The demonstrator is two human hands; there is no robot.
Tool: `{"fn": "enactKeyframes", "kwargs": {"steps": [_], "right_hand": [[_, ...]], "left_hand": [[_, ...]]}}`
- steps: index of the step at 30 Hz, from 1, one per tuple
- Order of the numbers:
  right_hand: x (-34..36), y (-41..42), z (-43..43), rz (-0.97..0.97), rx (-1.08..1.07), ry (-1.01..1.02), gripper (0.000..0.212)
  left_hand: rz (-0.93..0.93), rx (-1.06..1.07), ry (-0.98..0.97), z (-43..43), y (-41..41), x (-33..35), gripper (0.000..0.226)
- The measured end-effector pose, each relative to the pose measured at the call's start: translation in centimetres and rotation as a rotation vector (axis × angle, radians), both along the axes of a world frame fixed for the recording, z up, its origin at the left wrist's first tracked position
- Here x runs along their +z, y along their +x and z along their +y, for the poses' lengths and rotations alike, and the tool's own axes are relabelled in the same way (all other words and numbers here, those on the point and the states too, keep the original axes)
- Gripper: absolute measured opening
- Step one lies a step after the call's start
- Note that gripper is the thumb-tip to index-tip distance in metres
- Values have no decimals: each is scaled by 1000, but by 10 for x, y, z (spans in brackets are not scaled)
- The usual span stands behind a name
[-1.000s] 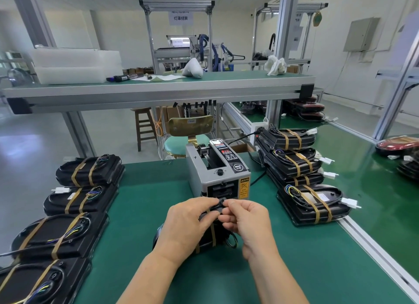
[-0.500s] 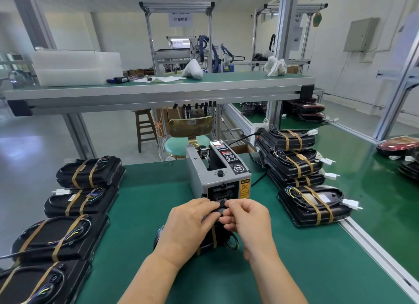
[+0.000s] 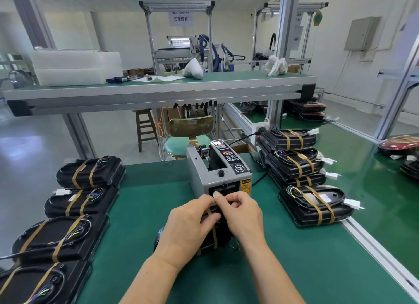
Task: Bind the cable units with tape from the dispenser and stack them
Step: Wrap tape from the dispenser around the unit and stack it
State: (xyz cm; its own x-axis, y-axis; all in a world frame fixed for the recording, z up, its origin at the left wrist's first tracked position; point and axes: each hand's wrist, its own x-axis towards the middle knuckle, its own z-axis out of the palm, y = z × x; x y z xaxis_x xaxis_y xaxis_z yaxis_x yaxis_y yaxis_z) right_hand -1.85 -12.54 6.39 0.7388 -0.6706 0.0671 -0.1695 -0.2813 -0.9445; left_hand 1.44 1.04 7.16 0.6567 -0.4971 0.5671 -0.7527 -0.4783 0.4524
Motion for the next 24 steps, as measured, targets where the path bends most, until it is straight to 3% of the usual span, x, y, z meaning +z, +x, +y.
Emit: {"fn": "enactKeyframes", "kwargs": {"steps": [5,14,17,19,22,24], "right_hand": [[-11,5,-1,-42,-18,-11,24],[-23,-2,-3,-148,6,73,42],[-24,-5,2,-171,85,84,24],[-25,-4,1,-132,115,35,13],[-26,-4,-2,-116,95,6,19],[-27,-4,-1,-115,89,-5,24]], "left_hand": [[85,57,7,0,2,-3,32],[67,62,17,1,0,-1,30],[87,55,36,4,2,2,33],[95,70,131,9,3,3,44],[30,204,401,25,7,0,70],[144,235,390,39,11,-6,77]]}}
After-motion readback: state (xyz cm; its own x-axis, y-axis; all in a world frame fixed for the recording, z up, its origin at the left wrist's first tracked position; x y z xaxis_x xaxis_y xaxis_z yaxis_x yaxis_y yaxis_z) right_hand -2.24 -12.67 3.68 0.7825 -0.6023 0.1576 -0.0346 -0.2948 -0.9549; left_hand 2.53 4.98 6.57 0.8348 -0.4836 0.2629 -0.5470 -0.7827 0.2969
